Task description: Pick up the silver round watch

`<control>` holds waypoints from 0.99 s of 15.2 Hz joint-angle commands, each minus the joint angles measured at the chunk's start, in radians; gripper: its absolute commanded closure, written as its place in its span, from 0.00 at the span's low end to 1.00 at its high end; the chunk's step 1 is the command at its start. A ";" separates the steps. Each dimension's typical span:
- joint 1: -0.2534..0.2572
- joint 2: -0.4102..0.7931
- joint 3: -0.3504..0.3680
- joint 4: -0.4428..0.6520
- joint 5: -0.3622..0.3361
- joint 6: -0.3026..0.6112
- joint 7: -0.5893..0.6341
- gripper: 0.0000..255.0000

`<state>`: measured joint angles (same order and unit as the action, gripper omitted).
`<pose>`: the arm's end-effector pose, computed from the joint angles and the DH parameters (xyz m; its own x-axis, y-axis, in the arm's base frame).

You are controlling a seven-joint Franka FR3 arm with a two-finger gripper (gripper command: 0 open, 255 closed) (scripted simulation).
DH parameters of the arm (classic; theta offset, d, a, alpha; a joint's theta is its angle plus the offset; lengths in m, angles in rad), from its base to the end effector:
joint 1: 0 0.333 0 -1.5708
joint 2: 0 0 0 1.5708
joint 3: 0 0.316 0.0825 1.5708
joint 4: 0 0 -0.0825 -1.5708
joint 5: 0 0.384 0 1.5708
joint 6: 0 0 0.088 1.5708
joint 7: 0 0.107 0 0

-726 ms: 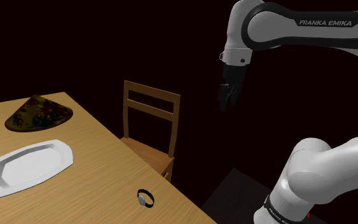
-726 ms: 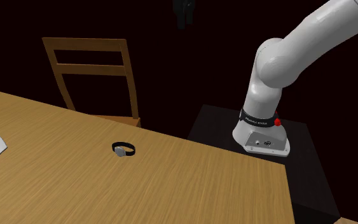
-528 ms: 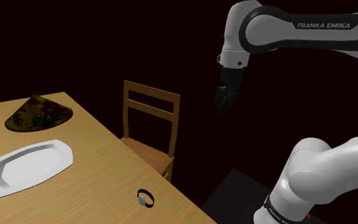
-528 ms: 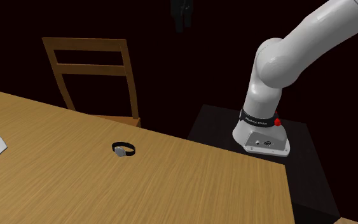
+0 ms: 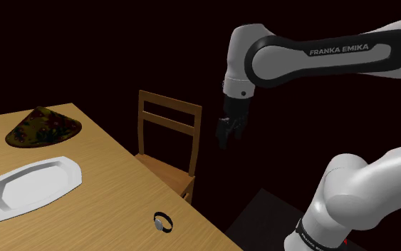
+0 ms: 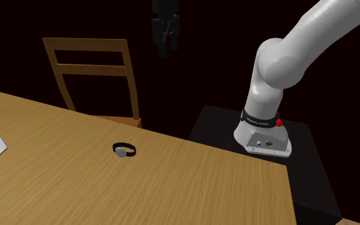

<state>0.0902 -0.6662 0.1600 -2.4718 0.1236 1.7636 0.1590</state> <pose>0.3327 0.1022 0.5093 0.9983 0.0288 -0.0499 0.0281 -0.9995 -0.0137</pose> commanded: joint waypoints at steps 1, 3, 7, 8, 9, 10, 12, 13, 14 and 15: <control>0.016 0.024 0.032 -0.026 0.028 0.059 0.033 0.00; 0.030 0.065 0.066 -0.033 0.053 0.115 0.065 0.00; 0.054 0.162 0.134 -0.031 0.093 0.228 0.129 0.00; 0.059 0.189 0.151 -0.027 0.100 0.256 0.145 0.00; 0.064 0.218 0.167 -0.022 0.106 0.285 0.161 0.00; 0.068 0.247 0.184 -0.016 0.111 0.313 0.178 0.00; 0.075 0.309 0.218 0.001 0.116 0.368 0.214 0.00; 0.078 0.341 0.234 0.012 0.115 0.395 0.232 0.00; 0.080 0.375 0.251 0.023 0.113 0.421 0.251 0.00; 0.082 0.409 0.267 0.036 0.108 0.447 0.271 0.00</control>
<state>0.1717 -0.2851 0.4150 -2.4463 0.2339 2.1882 0.4157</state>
